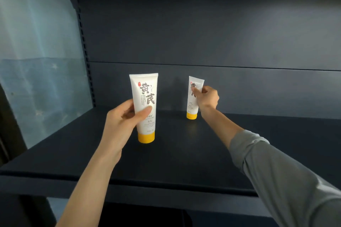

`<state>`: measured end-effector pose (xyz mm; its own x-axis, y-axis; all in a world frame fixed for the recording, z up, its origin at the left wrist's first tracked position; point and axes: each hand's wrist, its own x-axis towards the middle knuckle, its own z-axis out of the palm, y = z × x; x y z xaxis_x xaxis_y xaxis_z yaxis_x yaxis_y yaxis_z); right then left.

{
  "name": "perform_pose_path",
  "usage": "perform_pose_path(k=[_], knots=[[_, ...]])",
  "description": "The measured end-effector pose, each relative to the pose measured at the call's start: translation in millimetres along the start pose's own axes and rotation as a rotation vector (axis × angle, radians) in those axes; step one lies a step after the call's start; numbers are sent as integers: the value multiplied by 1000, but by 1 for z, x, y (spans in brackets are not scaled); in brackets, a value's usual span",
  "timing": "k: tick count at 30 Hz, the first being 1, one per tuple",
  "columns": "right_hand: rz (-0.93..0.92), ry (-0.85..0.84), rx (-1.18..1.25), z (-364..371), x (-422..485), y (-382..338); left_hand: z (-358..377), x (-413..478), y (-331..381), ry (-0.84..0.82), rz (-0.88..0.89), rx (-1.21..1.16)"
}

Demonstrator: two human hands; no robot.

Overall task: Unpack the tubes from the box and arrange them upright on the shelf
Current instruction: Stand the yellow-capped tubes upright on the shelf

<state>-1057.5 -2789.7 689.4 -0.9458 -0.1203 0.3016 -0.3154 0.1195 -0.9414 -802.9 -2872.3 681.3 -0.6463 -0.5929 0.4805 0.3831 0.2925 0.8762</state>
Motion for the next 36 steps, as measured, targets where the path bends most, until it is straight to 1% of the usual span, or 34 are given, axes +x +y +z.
perform_pose_path(k=[7, 16, 20, 27, 32, 36], knots=[[32, 34, -94, 18, 13, 9, 4, 9, -8, 6, 0, -7], [-67, 91, -171, 34, 17, 21, 6, 14, -14, 53, -5, 1], [-77, 87, -179, 42, 23, 21, 3, 11, -17, 56, -10, 3], [-90, 43, -211, 45, 31, 22, -2, 6, -30, 114, -79, 27], [-91, -25, -156, 34, 28, 22, 11, 8, -29, 81, -81, 3], [-140, -12, 26, 11, 20, 10, 28, 17, -21, 33, -78, -15]])
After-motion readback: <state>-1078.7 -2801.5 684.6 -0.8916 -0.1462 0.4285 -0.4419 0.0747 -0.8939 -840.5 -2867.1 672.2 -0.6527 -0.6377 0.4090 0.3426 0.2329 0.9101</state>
